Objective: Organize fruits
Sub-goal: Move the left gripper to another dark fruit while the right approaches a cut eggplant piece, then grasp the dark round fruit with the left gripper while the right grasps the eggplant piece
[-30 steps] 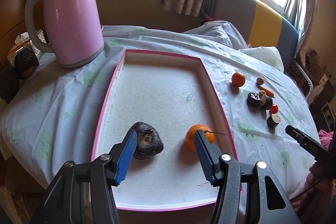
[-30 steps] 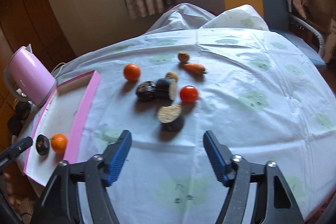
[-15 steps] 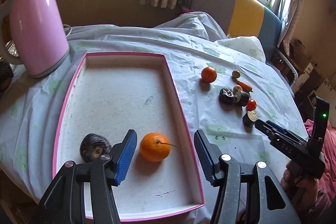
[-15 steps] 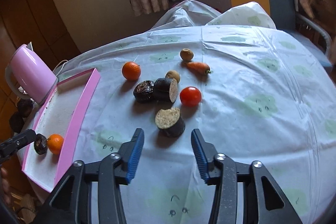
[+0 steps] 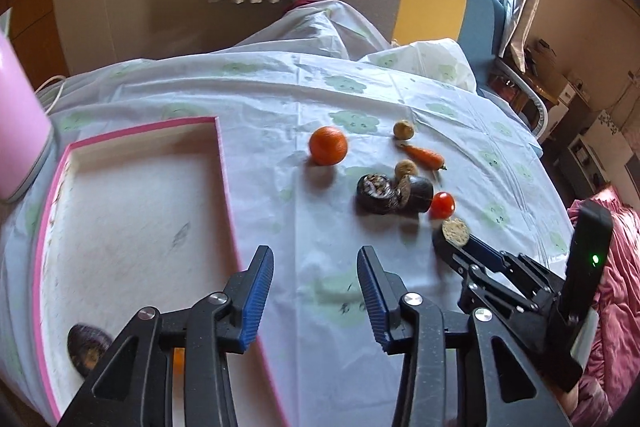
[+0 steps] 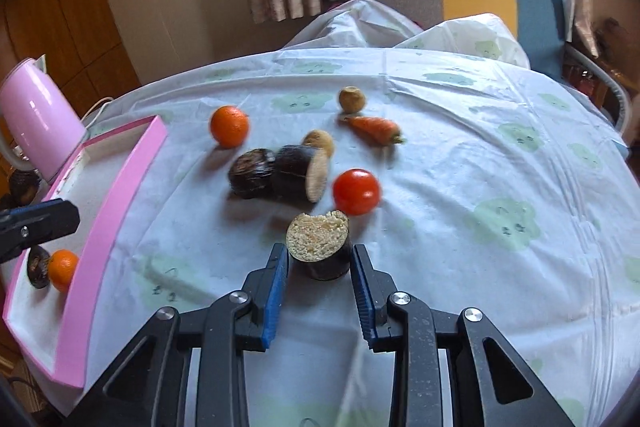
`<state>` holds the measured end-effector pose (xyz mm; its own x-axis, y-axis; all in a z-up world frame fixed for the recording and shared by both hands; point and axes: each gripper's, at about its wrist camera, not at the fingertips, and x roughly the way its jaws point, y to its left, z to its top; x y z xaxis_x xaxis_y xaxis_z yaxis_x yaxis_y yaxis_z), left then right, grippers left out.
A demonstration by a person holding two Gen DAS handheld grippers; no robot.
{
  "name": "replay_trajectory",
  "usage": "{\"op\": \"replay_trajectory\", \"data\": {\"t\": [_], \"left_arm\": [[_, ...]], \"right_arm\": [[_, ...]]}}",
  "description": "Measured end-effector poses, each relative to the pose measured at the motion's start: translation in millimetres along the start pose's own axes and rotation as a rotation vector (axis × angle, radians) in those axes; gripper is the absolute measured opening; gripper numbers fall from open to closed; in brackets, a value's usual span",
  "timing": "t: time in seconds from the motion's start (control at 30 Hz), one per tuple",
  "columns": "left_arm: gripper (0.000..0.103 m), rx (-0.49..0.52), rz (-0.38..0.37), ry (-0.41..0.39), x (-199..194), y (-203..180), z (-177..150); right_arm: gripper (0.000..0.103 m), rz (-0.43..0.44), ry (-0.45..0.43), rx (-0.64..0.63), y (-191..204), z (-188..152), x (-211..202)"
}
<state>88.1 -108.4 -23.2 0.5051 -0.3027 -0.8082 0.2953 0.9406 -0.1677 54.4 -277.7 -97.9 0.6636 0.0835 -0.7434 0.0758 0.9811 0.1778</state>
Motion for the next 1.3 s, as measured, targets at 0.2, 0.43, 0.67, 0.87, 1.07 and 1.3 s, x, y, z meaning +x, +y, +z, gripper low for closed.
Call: {"op": "replay_trajectory", "data": {"t": [0.2, 0.43, 0.67, 0.87, 1.07, 1.3], "left_arm": [[0.044, 0.002, -0.036, 0.046, 37.9, -22.2, 18.9], [0.048, -0.038, -0.053, 0.083, 71.6, -32.7, 32.4], [0.052, -0.060, -0.056, 0.108, 97.5, -36.1, 40.2], [0.053, -0.035, -0.060, 0.110, 108.4, -45.5, 45.1], [0.043, 0.020, -0.078, 0.102, 112.9, -56.9, 41.3], [0.042, 0.015, -0.082, 0.096, 107.5, -50.5, 36.4]], "right_arm": [[0.033, -0.072, -0.034, 0.027, -22.9, -3.0, -2.5], [0.032, -0.029, -0.038, 0.082, -35.4, -6.3, -0.1], [0.040, 0.001, -0.049, 0.085, -34.1, -8.3, -1.8], [0.048, -0.001, -0.048, 0.063, -29.3, -8.3, -1.3], [0.043, -0.033, -0.043, 0.057, -27.9, -7.4, -2.6], [0.062, -0.031, -0.058, 0.091, -33.3, -0.5, -6.7]]}}
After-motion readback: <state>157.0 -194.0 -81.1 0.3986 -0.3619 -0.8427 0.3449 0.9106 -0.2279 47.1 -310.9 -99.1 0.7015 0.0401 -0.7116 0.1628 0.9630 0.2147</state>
